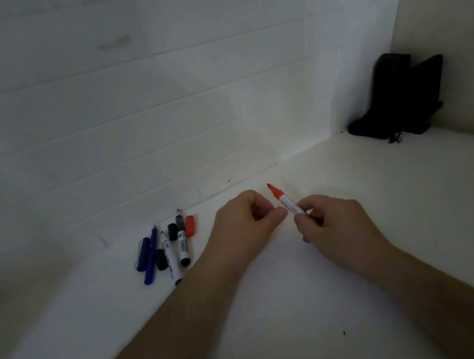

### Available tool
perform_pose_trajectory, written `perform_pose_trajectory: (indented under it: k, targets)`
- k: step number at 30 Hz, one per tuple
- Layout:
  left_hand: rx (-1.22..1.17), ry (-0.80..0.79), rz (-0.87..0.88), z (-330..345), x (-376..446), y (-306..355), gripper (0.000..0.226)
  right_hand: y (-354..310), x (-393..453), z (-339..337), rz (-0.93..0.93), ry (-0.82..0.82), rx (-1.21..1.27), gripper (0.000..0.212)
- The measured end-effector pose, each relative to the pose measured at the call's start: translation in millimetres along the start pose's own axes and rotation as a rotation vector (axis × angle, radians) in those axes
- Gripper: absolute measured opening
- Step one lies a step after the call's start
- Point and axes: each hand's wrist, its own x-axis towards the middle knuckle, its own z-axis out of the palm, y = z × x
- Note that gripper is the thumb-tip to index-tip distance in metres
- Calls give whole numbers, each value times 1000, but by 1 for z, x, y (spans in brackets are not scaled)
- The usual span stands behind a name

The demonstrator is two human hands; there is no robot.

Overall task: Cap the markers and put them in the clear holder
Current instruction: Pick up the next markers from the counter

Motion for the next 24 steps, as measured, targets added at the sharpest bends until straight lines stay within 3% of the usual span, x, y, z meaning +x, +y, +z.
perform_pose_trajectory:
  k: [2,5,9,12,16,19,22,24]
  targets:
    - [361,32,81,-22,5,0,19,0,0,-1,25,-8,-27,10]
    - [673,66,-22,-64,17,-10,28,-1,-1,0,4,-27,-90,16]
    - [870,74,-202,-99,17,-30,45,-3,0,1,-37,-48,-140,20]
    - [930,4,-236,-98,13,-38,47,-2,0,1,-42,-49,-132,23]
    - [948,13,-201,-81,13,-38,50,-2,-1,0,-47,-42,-127,24]
    - [897,32,-72,-67,14,-34,34,-2,-2,-1,-34,-34,-107,23]
    - [533,67,63,-48,14,-23,11,3,0,-6,-11,-6,-111,22]
    - [256,71,68,-32,12,-14,15,8,2,-10,-10,13,-112,15]
